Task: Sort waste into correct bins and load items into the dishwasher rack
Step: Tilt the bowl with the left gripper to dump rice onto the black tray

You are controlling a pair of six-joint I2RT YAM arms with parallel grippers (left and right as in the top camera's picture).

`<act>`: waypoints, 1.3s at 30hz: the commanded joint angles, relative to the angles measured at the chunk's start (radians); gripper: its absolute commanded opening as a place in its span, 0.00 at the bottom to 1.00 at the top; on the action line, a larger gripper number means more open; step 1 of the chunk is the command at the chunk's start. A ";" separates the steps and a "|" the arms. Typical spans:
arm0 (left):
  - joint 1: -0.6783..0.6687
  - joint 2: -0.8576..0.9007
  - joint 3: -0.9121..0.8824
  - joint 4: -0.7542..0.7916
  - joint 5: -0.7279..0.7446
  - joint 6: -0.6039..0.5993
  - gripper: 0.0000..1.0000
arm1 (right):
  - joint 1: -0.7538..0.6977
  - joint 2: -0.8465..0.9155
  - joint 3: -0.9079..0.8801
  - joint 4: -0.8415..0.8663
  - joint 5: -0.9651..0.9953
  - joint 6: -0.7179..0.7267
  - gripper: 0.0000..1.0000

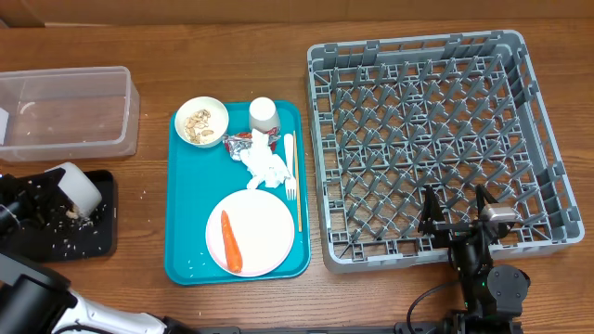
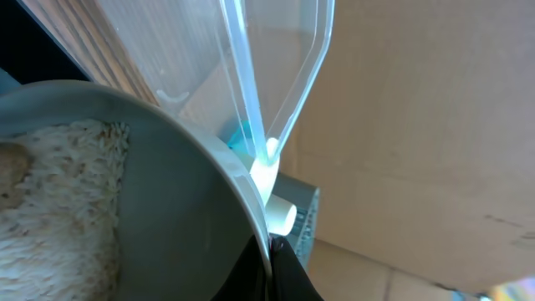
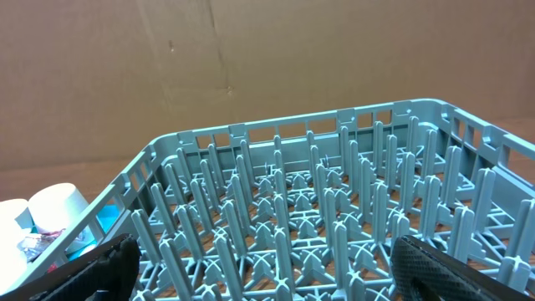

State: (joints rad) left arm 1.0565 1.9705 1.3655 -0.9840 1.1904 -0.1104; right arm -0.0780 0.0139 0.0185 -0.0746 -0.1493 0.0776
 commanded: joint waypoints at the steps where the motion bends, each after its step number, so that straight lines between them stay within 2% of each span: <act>1: 0.006 0.046 -0.008 -0.035 0.120 0.053 0.04 | -0.004 -0.011 -0.011 0.005 0.007 -0.003 1.00; 5: 0.008 0.081 -0.008 -0.047 0.120 0.086 0.04 | -0.004 -0.011 -0.011 0.005 0.007 -0.003 1.00; 12: 0.011 0.082 -0.008 -0.070 0.282 0.096 0.04 | -0.004 -0.011 -0.011 0.005 0.007 -0.003 1.00; 19: 0.014 0.082 -0.008 -0.068 0.267 0.086 0.04 | -0.004 -0.011 -0.011 0.005 0.007 -0.003 1.00; 23: 0.045 0.082 -0.008 -0.072 0.167 -0.055 0.04 | -0.004 -0.011 -0.011 0.005 0.007 -0.003 1.00; 33: 0.182 0.082 -0.008 -0.082 0.129 -0.023 0.04 | -0.004 -0.011 -0.011 0.005 0.007 -0.003 1.00; 39: 0.176 0.082 -0.008 -0.072 0.334 0.074 0.04 | -0.004 -0.011 -0.011 0.005 0.007 -0.003 1.00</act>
State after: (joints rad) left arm 1.2495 2.0487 1.3609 -1.0637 1.3895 -0.1024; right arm -0.0780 0.0139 0.0185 -0.0738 -0.1493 0.0776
